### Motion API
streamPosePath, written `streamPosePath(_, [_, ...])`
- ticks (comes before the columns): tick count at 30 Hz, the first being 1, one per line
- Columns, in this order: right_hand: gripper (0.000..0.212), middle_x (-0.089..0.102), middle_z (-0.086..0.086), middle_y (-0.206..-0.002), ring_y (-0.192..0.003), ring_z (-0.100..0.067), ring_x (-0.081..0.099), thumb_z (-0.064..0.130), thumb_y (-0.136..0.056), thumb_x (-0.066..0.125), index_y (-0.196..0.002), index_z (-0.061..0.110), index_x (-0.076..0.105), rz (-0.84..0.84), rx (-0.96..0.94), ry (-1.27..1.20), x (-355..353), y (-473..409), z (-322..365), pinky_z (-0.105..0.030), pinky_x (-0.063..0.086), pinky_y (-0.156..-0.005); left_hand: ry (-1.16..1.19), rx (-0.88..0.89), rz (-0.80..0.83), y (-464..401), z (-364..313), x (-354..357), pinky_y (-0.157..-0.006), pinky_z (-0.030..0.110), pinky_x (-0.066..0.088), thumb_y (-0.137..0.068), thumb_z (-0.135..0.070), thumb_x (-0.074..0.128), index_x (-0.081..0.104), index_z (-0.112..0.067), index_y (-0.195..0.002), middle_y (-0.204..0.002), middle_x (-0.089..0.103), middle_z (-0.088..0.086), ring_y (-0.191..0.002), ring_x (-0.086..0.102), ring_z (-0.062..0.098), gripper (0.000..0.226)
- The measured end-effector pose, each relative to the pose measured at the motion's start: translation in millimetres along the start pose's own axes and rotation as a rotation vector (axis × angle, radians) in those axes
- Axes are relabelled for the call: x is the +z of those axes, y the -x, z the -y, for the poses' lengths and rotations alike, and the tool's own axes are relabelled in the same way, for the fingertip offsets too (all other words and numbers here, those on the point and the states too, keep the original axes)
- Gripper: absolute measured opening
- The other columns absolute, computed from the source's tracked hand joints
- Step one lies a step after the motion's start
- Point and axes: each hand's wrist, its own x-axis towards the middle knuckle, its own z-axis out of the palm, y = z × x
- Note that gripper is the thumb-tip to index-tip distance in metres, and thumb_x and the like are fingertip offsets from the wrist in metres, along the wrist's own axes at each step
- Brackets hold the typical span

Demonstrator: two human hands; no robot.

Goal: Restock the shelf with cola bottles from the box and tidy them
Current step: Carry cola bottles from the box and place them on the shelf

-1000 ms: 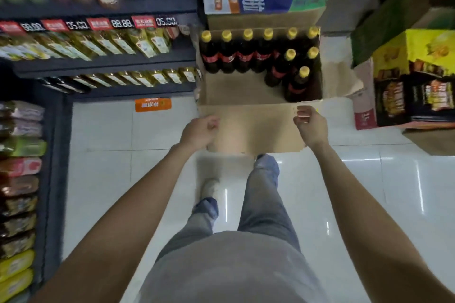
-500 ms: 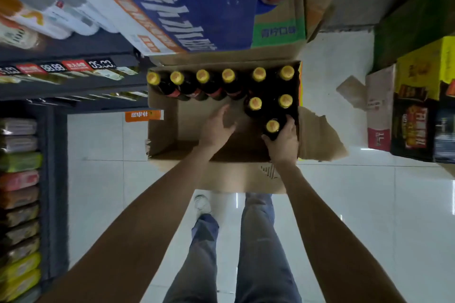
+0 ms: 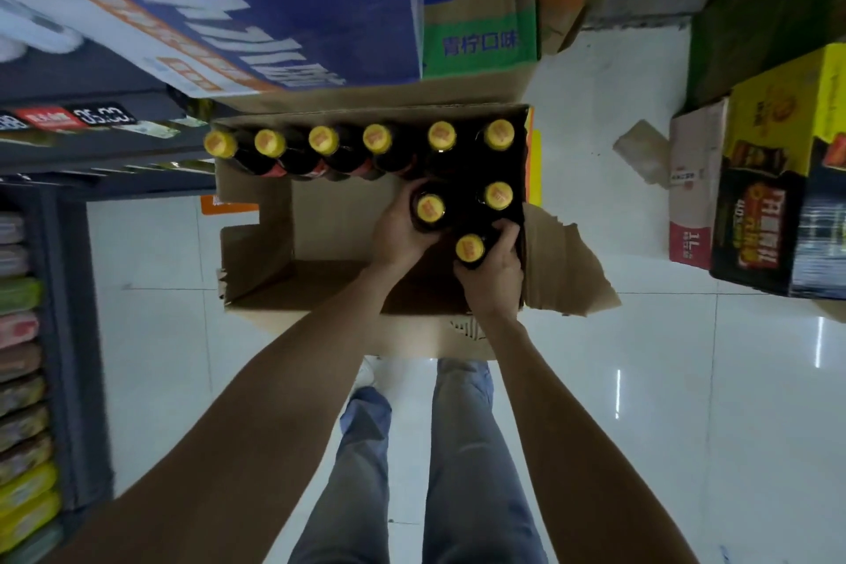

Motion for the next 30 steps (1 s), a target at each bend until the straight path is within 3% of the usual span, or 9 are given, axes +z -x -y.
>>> streamPosePath(4, [0.063, 0.062, -0.009, -0.111, -0.098, -0.031, 0.061, 0.019, -0.070, 0.074, -0.121, 0.014, 0.037, -0.016, -0.062, 0.023, -12.4, 24.4, 13.7, -0.037, 0.050, -0.068, 0.130, 0.012, -0.030, 32.3, 1.7, -26.1, -0.098, 0.033, 0.048, -0.064, -0.028, 0.083, 0.053, -0.028, -0.121, -0.119, 0.064, -0.008, -0.116, 0.057, 0.008, 0.065])
streamPosePath(7, [0.065, 0.060, -0.005, -0.107, -0.099, -0.027, 0.058, 0.025, -0.064, 0.076, -0.119, 0.016, 0.041, -0.056, -0.205, 0.013, -28.4, 47.7, 31.7, -0.037, 0.052, -0.070, 0.158, -0.001, -0.128, 68.3, 0.1, -56.4, -0.094, 0.015, 0.043, -0.063, -0.023, 0.088, 0.053, -0.020, -0.121, -0.116, 0.063, -0.005, -0.111, 0.056, 0.006, 0.068])
streamPosePath(10, [0.067, 0.055, -0.004, -0.113, -0.106, -0.022, 0.053, 0.028, -0.062, 0.075, -0.120, 0.018, 0.045, 0.005, -0.378, -0.096, -48.4, 70.6, 60.4, -0.029, 0.045, -0.087, 0.240, -0.010, -0.222, 110.0, -9.7, -93.9, -0.079, 0.001, 0.039, -0.062, -0.014, 0.088, 0.052, -0.011, -0.112, -0.100, 0.059, -0.014, -0.092, 0.055, -0.012, 0.062])
streamPosePath(15, [0.066, 0.055, -0.006, -0.118, -0.112, -0.011, 0.056, 0.025, -0.066, 0.076, -0.124, 0.023, 0.044, 0.351, -0.360, -0.413, -62.4, 105.8, 124.4, -0.025, 0.048, -0.096, 0.534, -0.054, -0.378, 186.1, -12.2, -158.4, -0.079, 0.009, 0.047, -0.066, -0.004, 0.084, 0.056, -0.004, -0.111, -0.105, 0.066, 0.006, -0.092, 0.063, -0.009, 0.053])
streamPosePath(18, [0.063, 0.057, 0.013, -0.115, -0.096, 0.015, 0.057, 0.023, -0.071, 0.069, -0.127, 0.027, 0.040, 0.526, -0.311, -0.482, -51.5, 134.8, 167.8, -0.006, 0.045, -0.082, 0.694, -0.042, -0.517, 235.7, -4.8, -194.5, -0.085, 0.023, 0.051, -0.059, -0.032, 0.084, 0.053, -0.013, -0.113, -0.105, 0.065, -0.001, -0.097, 0.064, 0.003, 0.065])
streamPosePath(22, [0.060, 0.063, 0.004, -0.113, -0.095, -0.003, 0.062, 0.036, -0.077, 0.074, -0.128, 0.019, 0.049, 0.695, -0.241, -0.478, -2.8, 196.5, 208.7, -0.026, 0.049, -0.091, 0.837, -0.037, -0.723, 309.9, 22.2, -236.2, -0.085, 0.020, 0.049, -0.055, -0.058, 0.082, 0.049, -0.007, -0.123, -0.111, 0.063, 0.000, -0.100, 0.062, 0.004, 0.091])
streamPosePath(24, [0.048, 0.068, 0.002, -0.099, -0.087, -0.013, 0.065, 0.043, -0.076, 0.073, -0.116, 0.020, 0.060, 0.810, -0.226, -0.475, 33.6, 237.1, 221.0, -0.032, 0.052, -0.084, 0.887, -0.059, -0.826, 349.8, 50.0, -255.2, -0.085, 0.019, 0.047, -0.054, -0.069, 0.077, 0.049, -0.004, -0.126, -0.114, 0.063, 0.004, -0.102, 0.062, 0.005, 0.101])
streamPosePath(27, [0.022, 0.069, 0.008, -0.079, -0.071, -0.006, 0.066, 0.034, -0.089, 0.062, -0.104, 0.019, 0.061, 0.924, -0.232, -0.392, 87.4, 296.0, 235.2, -0.026, 0.051, -0.070, 0.964, -0.105, -0.934, 404.8, 98.8, -279.8, -0.081, 0.014, 0.047, -0.057, -0.057, 0.073, 0.055, -0.017, -0.114, -0.107, 0.065, -0.001, -0.093, 0.063, -0.003, 0.072])
streamPosePath(30, [0.059, 0.068, 0.001, -0.095, -0.085, -0.014, 0.067, 0.057, -0.077, 0.066, -0.120, 0.016, 0.058, 1.043, -0.253, -0.234, 137.1, 362.3, 246.0, -0.026, 0.049, -0.074, 1.053, -0.164, -1.050, 461.6, 151.0, -301.6, -0.078, 0.018, 0.048, -0.063, -0.050, 0.066, 0.057, -0.013, -0.110, -0.098, 0.066, -0.001, -0.086, 0.064, 0.001, 0.061])
